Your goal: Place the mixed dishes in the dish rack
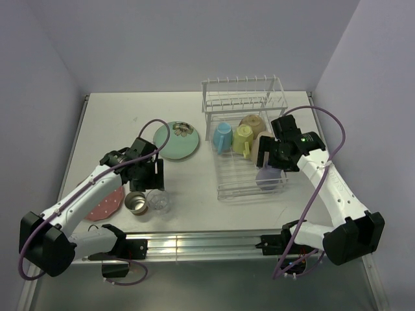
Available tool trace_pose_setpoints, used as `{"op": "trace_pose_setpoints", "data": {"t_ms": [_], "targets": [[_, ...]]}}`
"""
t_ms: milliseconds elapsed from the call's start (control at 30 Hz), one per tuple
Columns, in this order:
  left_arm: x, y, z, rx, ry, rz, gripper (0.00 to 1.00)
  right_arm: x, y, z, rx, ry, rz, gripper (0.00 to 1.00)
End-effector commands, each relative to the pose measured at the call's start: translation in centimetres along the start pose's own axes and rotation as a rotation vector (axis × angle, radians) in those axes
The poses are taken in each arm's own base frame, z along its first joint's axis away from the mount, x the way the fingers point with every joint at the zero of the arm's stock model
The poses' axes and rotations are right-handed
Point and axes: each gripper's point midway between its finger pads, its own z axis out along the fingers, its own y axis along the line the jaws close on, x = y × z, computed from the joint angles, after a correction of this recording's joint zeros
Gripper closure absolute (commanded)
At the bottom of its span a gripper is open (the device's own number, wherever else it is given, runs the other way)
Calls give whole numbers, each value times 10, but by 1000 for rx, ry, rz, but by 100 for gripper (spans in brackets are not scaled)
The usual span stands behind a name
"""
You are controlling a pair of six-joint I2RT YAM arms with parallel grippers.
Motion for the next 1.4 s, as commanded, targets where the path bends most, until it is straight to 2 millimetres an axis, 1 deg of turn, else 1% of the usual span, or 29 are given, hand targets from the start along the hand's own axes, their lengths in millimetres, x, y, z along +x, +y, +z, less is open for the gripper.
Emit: {"op": "trace_pose_setpoints", "data": {"t_ms": [0,267,333,500,600,633,733,767,833,900,933,1000,1033,1067,1100,1133,1167,1200,1233,1267,1300,1333,1367], "targets": [[3,0,1,6,16,13,26,-7,1,-6,-24,-49,5,0],[8,3,14,-21,60,11,27,-6,1,-7,-32,-57,0,0],[12,2,17,-21,89,7,28,-6,1,-7,-32,-57,-1,0],[18,3,25,-34,131,2,31,-8,3,-7,-37,-58,-3,0],[21,2,30,-34,153,5,38,-8,4,-8,-45,-57,-3,0],[21,3,31,-38,158,5,42,-9,5,-9,-48,-59,-1,0],[21,0,36,-32,174,8,50,-9,6,-12,-56,-62,-2,0],[18,-2,36,-29,168,7,54,-10,7,-13,-60,-64,0,0],[15,-4,38,-27,170,8,59,-11,8,-18,-70,-68,2,0],[9,-7,38,-26,163,10,68,-16,10,-27,-84,-88,7,0],[6,-7,37,-33,155,11,81,-15,10,-30,-88,-83,5,0],[-6,-12,31,-30,125,7,99,-23,13,-42,-108,-114,5,0],[-10,-13,28,-29,113,6,100,-23,13,-48,-113,-114,5,0],[-19,-19,20,-11,88,2,100,-24,15,-53,-127,-116,-1,0],[-24,-25,12,12,70,-6,100,-31,19,-64,-149,-140,-1,0],[-29,-31,5,40,55,-7,100,-30,20,-68,-159,-130,-4,0],[-39,-46,-9,107,31,-8,100,-29,29,-75,-212,-116,-15,0],[-44,-56,-23,164,2,-18,100,-32,36,-85,-253,-123,-19,0],[-48,-64,-32,207,-14,-24,100,-29,42,-87,-286,-96,-23,0],[-56,-81,-49,299,-33,-21,100,-23,59,-96,-393,-59,-32,0],[-59,-92,-64,367,-54,-24,100,-18,70,-102,-461,-32,-35,0],[-61,-101,-74,422,-62,-27,100,-17,82,-108,-539,-22,-43,0],[-64,-119,-93,531,-70,-35,100,-6,102,-122,-683,38,-50,0]]}}
